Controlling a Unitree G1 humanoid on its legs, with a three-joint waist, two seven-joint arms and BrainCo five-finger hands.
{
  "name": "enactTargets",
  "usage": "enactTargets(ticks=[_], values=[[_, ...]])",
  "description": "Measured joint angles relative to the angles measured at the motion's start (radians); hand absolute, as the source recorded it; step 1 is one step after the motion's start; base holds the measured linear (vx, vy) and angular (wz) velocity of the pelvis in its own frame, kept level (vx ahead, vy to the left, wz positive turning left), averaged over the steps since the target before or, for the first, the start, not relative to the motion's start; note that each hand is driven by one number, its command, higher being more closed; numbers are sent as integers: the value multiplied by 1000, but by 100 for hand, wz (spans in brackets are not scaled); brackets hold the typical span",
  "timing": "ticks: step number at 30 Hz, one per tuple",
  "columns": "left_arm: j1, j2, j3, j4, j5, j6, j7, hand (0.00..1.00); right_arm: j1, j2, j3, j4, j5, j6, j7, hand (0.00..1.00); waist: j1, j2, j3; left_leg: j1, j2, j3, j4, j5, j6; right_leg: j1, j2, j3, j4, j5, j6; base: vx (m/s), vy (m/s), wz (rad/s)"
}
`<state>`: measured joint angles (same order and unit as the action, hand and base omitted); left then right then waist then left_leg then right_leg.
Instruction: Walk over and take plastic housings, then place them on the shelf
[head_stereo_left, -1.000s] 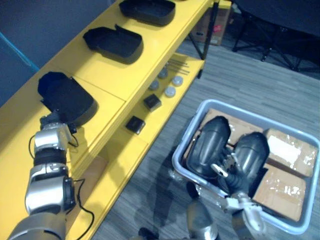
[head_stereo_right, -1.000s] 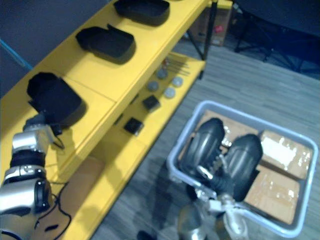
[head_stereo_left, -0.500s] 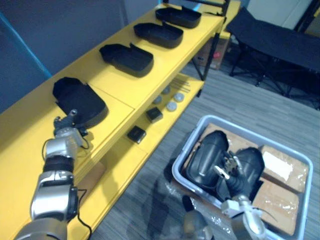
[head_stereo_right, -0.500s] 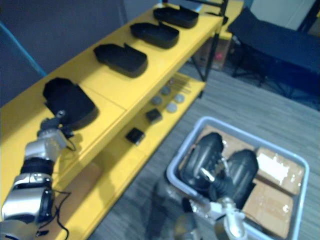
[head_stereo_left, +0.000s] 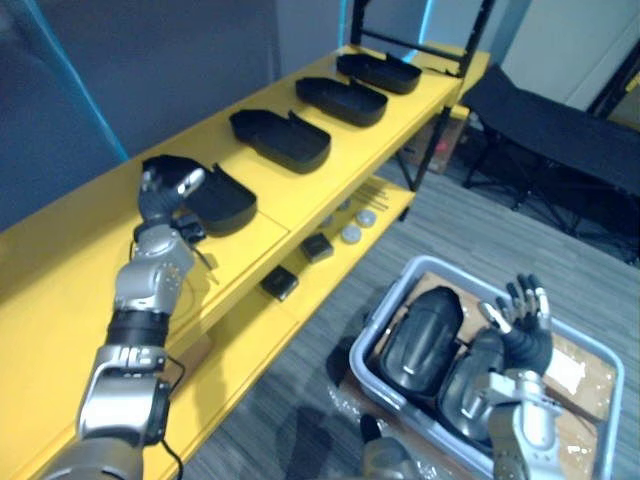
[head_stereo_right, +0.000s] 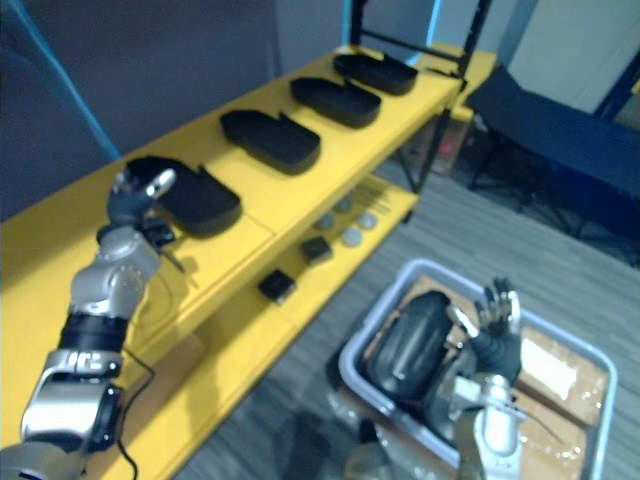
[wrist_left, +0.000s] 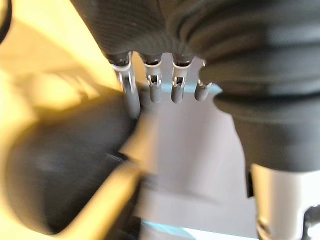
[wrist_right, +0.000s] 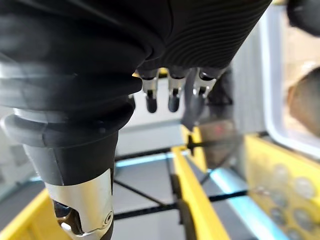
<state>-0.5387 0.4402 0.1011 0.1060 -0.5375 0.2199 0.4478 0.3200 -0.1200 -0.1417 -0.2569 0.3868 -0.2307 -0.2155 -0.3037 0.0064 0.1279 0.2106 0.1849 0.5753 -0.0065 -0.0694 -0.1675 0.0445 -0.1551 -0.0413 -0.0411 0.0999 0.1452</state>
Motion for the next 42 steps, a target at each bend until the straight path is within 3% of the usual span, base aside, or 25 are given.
enactTargets(ticks=[2, 4, 7, 11, 13, 17, 21, 22, 24, 30, 36, 42], values=[[181, -87, 49, -203, 56, -49, -29, 0, 4, 6, -35, -8, 0, -6, -12, 0, 28, 27, -29, 11, 2, -36, -4, 0, 0, 36, -2, -48, 0, 0, 0, 97, 22, 40], [349, -149, 88, -312, 121, -82, -37, 0, 2, 12, -53, -19, -12, -13, -24, 0, 64, 35, -42, 17, 5, -56, -6, 0, 0, 58, -2, -79, 0, 0, 0, 23, 3, 39], [568, -220, 175, -343, 208, -130, -25, 0, -34, 29, -80, -20, -20, -30, -26, 0, 134, 19, -56, 2, 4, -87, -2, 0, 1, 65, -6, -106, -6, -2, -1, -43, -21, 29], [709, -247, 246, -318, 274, -132, 20, 0, -101, 46, -109, -11, -30, -31, -27, 0, 179, -11, -62, -28, -11, -148, -13, 20, 7, 83, -20, -170, -24, -24, -12, -52, -50, 39], [728, -279, 276, -289, 282, -154, 45, 0, -124, 46, -123, -7, -40, -30, -27, 0, 188, -12, -62, -38, -14, -162, -29, 38, 11, 80, -21, -185, -23, -36, -10, -52, -46, 21], [749, -342, 292, -256, 292, -177, 86, 0, -147, 45, -149, 24, -72, -26, -28, 0, 193, 11, -60, -39, -13, -181, -40, 53, 5, 82, -18, -200, -23, -40, -16, -24, -25, 8], [749, -343, 314, -166, 322, -180, 97, 0, -167, 17, -165, 72, -105, 23, -28, 0, 205, 10, -56, -38, -13, -184, -54, 61, 4, 81, -15, -204, -23, -39, -14, 2, -3, 3], [749, -343, 315, -107, 321, -183, 95, 0, -187, -1, -170, 95, -134, 45, -27, 0, 208, 10, -56, -39, -14, -187, -55, 63, 4, 81, -16, -206, -23, -38, -13, 14, 0, 5], [751, -340, 314, -51, 354, -231, 101, 0, -224, -37, -171, 137, -180, 75, -26, 0, 214, 1, -52, -43, -14, -193, -56, 63, 4, 81, -16, -211, -23, -40, -11, 17, -4, 13], [655, -238, 248, 233, 400, -359, 132, 0, -461, -263, -121, 369, -353, 183, -21, 0, 238, -2, -60, -78, -22, -250, -57, 74, 11, 78, -24, -263, -23, -43, -7, 20, -6, 24], [645, -231, 228, 310, 489, -397, 186, 0, -596, -378, -67, 514, -433, 246, 13, 0, 238, -13, -56, -89, -31, -274, -59, 76, 15, 82, -31, -293, -23, -43, -8, 27, 1, 11], [645, -230, 218, 331, 555, -431, 202, 0, -684, -461, 0, 658, -482, 258, 47, 0, 238, -29, -48, -88, -37, -299, -62, 77, 17, 96, -37, -317, -22, -45, -11, 7, 6, 10]])
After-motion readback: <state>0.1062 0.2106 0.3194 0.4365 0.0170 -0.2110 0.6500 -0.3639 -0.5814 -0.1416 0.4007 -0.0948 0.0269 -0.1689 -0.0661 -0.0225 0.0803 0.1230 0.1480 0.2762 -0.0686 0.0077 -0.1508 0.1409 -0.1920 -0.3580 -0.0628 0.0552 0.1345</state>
